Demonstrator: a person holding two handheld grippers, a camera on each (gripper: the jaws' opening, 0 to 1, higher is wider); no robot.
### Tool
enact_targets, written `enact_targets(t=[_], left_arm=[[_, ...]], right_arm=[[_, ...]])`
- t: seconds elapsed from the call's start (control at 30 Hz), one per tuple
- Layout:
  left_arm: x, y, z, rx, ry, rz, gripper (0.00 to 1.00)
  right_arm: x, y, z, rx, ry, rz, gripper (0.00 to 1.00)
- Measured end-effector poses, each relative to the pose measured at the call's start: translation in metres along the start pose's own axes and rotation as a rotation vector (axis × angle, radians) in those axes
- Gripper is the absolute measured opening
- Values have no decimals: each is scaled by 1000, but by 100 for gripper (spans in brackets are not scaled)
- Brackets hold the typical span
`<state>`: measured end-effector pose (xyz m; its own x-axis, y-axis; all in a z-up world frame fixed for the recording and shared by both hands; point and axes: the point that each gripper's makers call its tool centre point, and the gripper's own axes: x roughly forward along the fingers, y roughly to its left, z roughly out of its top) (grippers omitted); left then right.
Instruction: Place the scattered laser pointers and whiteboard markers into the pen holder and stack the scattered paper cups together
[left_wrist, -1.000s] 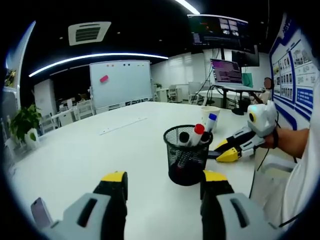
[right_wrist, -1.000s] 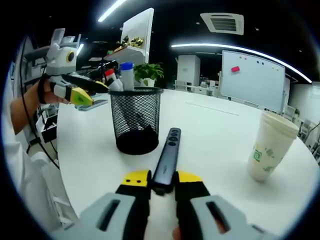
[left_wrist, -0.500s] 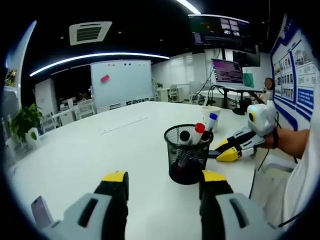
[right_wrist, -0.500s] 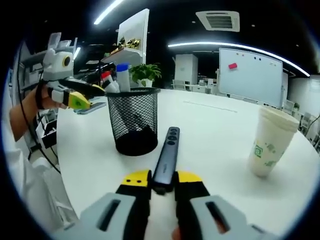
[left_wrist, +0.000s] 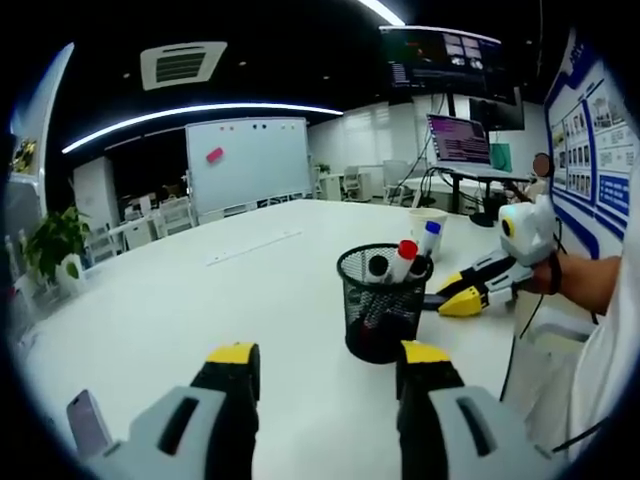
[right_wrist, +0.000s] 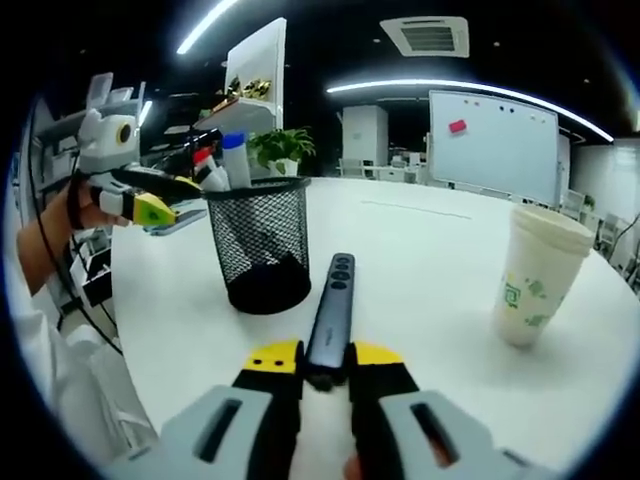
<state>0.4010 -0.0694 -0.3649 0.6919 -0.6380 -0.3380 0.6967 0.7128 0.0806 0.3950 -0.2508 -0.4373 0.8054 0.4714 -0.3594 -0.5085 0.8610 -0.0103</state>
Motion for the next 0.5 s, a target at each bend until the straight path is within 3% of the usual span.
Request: enact_targets(t=[0.37,0.5], left_arm=[[-1,1,1,-9,-7,5,55],[-1,1,0,-14,-6,5,55]], right_arm=[[-8,0,23,-12,-91,-15,18],[-13,1,36,-58,-149,-21,18]])
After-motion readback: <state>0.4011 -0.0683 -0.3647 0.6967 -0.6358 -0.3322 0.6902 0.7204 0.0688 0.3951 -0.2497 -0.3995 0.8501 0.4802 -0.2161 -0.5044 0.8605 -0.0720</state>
